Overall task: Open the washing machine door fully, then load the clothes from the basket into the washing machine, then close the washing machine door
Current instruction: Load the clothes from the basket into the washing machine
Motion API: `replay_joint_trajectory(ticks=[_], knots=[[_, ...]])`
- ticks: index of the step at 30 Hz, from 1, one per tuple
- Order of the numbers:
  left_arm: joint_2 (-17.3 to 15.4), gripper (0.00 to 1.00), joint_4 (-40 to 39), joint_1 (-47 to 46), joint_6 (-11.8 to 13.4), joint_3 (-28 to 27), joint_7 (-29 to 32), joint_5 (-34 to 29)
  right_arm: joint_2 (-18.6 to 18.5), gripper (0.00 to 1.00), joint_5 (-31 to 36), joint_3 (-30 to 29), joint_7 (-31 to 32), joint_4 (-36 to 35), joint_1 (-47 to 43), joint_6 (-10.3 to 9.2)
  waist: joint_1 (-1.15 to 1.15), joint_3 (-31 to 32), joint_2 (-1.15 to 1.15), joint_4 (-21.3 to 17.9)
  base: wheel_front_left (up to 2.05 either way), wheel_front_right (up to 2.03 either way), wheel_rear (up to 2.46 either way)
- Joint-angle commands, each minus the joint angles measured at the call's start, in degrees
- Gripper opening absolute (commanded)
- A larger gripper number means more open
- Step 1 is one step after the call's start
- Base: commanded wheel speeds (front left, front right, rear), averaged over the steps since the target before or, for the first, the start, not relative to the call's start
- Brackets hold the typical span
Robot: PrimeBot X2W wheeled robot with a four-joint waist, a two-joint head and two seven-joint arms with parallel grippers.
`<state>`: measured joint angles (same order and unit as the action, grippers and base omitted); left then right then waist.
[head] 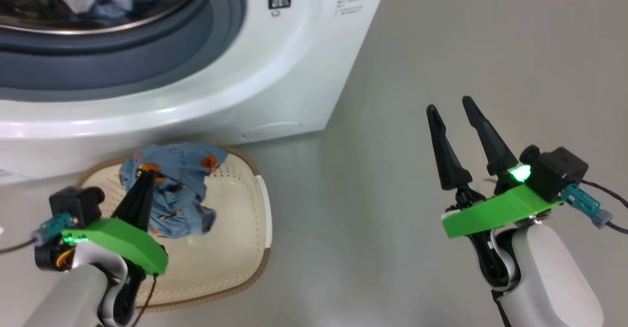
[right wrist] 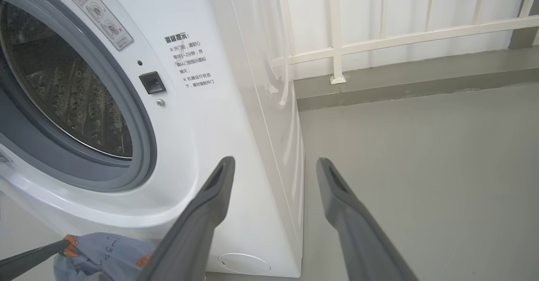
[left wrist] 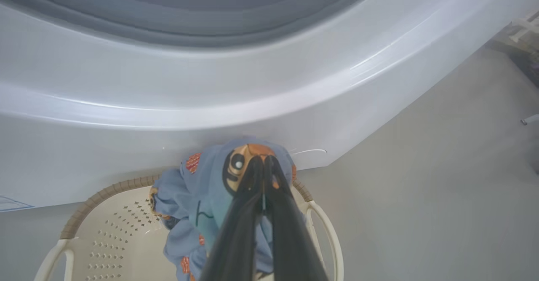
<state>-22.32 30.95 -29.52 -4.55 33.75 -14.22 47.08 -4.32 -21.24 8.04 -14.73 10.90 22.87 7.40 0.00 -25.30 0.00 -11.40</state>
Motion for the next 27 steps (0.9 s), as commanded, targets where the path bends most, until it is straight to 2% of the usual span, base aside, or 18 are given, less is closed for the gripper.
replay_joint_trajectory(ticks=[1, 15, 27], knots=[[-1.2, 0.0, -3.9, 2.0, 0.7, -4.3, -0.8, -1.8, -0.6, 1.0, 0.0, 0.8, -0.3, -1.0, -1.8, 0.09, 0.0, 3.0, 0.0, 1.9, 0.0, 0.0, 0.0], [3.6, 0.0, -22.6, 13.5, 3.5, -16.3, -0.8, -9.6, -3.9, 1.0, -0.7, 0.6, -0.3, 0.4, -5.4, 0.09, 0.0, 12.2, 0.0, 4.9, 0.0, 0.0, 0.0], [5.0, 0.0, -28.2, 18.5, 5.5, -19.9, -0.8, -11.9, -5.5, 1.0, -1.4, 0.8, -0.3, 0.6, -7.1, 0.09, 0.0, 16.5, 0.0, 5.6, 0.0, 0.0, 0.0]])
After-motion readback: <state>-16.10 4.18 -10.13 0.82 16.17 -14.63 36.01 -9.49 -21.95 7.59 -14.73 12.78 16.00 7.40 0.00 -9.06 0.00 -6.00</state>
